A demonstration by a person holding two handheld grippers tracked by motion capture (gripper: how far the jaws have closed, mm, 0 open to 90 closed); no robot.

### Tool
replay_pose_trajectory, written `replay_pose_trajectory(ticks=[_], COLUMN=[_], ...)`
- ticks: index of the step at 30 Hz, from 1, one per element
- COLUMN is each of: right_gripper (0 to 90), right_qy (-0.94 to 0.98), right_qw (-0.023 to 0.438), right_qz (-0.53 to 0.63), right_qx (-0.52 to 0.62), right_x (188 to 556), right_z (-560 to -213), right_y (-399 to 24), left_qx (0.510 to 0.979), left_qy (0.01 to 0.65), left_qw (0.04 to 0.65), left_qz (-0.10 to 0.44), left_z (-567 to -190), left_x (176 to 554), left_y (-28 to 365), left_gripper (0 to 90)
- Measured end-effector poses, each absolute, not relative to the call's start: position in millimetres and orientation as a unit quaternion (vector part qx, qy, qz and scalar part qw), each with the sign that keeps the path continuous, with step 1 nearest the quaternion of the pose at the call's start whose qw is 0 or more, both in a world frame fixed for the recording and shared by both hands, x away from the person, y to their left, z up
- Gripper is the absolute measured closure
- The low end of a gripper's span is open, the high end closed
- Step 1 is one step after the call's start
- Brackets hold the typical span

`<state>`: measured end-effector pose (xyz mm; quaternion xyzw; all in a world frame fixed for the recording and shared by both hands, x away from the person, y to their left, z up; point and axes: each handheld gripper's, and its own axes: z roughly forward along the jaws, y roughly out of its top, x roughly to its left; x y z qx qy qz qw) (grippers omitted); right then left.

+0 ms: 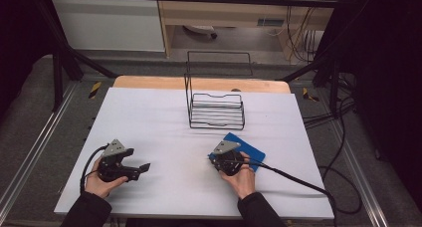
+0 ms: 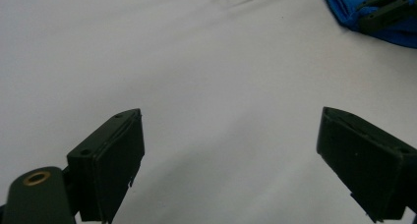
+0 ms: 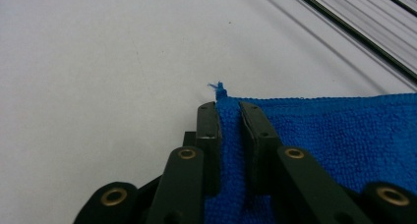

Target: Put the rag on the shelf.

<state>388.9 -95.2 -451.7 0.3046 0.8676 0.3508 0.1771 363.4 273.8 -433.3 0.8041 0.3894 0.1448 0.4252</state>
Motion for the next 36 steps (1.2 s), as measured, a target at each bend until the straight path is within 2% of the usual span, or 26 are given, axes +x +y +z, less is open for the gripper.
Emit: replay_pose_trajectory(ticks=[7, 16, 24, 27, 29, 32, 34, 36], right_gripper=[83.1, 83.1, 82.3, 80.7, 76.7, 65.7, 54.9, 47.7], right_qy=[0.858, 0.867, 0.874, 0.882, 0.885, 0.88, 0.874, 0.869], right_qw=[0.163, 0.087, 0.019, 0.014, 0.005, 0.005, 0.016, 0.042], right_qz=[0.374, 0.424, 0.444, 0.432, 0.425, 0.435, 0.444, 0.448], right_qx=[0.311, 0.246, 0.197, 0.189, 0.189, 0.191, 0.197, 0.206], right_x=[389.2, 366.9, 346.5, 343.9, 344.9, 344.7, 345.0, 347.1], right_z=[-446.4, -426.3, -425.7, -431.9, -434.9, -428.6, -419.3, -409.7], right_y=[-98.5, -63.1, -30.1, -24.3, -23.7, -26.3, -30.9, -38.4], left_qx=[0.804, 0.802, 0.802, 0.802, 0.802, 0.802, 0.802, 0.802], left_qy=[0.389, 0.392, 0.392, 0.392, 0.392, 0.392, 0.392, 0.392], left_qw=[0.426, 0.427, 0.426, 0.426, 0.426, 0.426, 0.426, 0.426], left_qz=[0.145, 0.147, 0.148, 0.147, 0.147, 0.148, 0.148, 0.148], left_z=[-432.8, -432.0, -431.9, -431.9, -431.8, -431.6, -431.4, -431.3], left_x=[363.8, 363.7, 363.6, 363.6, 363.6, 363.5, 363.3, 363.0], left_y=[274.2, 274.9, 274.9, 275.0, 275.3, 275.6, 275.7, 275.5], left_gripper=[10.8, 10.9, 10.8, 10.8, 10.8, 10.8, 10.8, 10.7])
